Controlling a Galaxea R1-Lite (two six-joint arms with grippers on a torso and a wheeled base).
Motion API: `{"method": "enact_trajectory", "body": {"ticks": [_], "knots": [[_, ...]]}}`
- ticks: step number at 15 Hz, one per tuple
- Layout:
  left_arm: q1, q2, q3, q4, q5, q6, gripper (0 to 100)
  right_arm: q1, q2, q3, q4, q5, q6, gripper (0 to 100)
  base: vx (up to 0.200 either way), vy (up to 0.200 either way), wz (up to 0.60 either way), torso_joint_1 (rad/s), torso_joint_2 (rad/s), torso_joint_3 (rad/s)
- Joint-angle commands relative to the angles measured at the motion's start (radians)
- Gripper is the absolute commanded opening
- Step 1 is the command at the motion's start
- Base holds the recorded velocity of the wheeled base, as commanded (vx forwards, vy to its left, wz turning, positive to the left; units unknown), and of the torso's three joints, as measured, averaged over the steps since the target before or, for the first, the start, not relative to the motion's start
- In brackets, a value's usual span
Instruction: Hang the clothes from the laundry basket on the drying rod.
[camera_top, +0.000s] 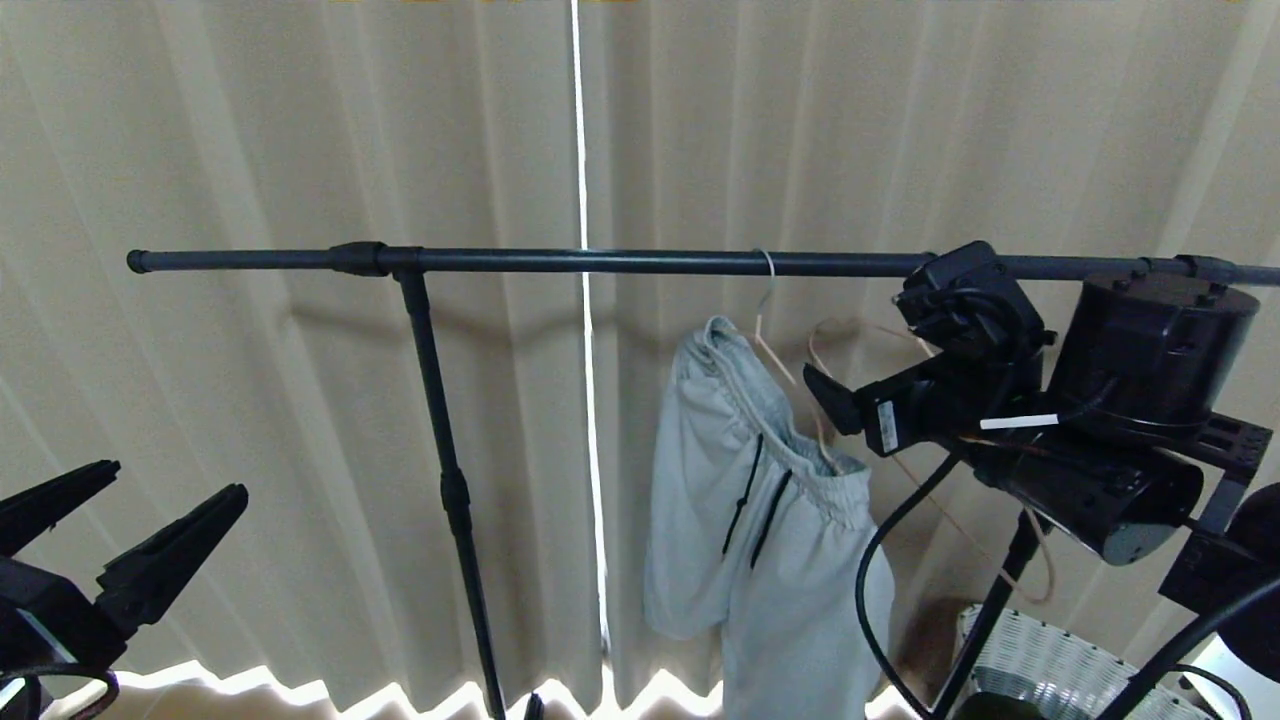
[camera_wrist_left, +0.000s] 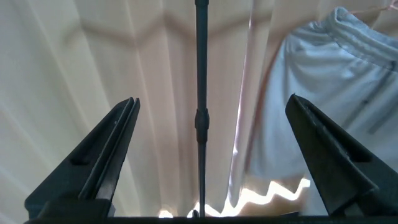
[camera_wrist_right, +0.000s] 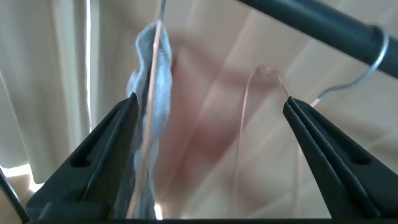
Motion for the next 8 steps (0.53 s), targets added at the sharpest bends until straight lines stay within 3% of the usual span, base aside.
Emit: {"method": "enact_trajectory", "body": {"ticks": [1,5,8], "knots": [[0.002,-0.001,0.003,-0.001,0.002,0.0,100,-0.003,-0.066,0.015,-0.007,0.001,-0.001,100,0.0,0.0,0.0,0.0,0.0,0.0],[0.002,-0.053,0.026,-0.001,0.002,0.0,100,-0.076,-0.247,0.085,0.032,0.001,-0.004,100,0.0,0.0,0.0,0.0,0.0,0.0],[0.023,-0.096,0.041,0.003,0.005,-0.003,100,-0.181,-0.383,0.133,0.178,0.004,0.005,100,0.0,0.0,0.0,0.0,0.0,0.0]]}}
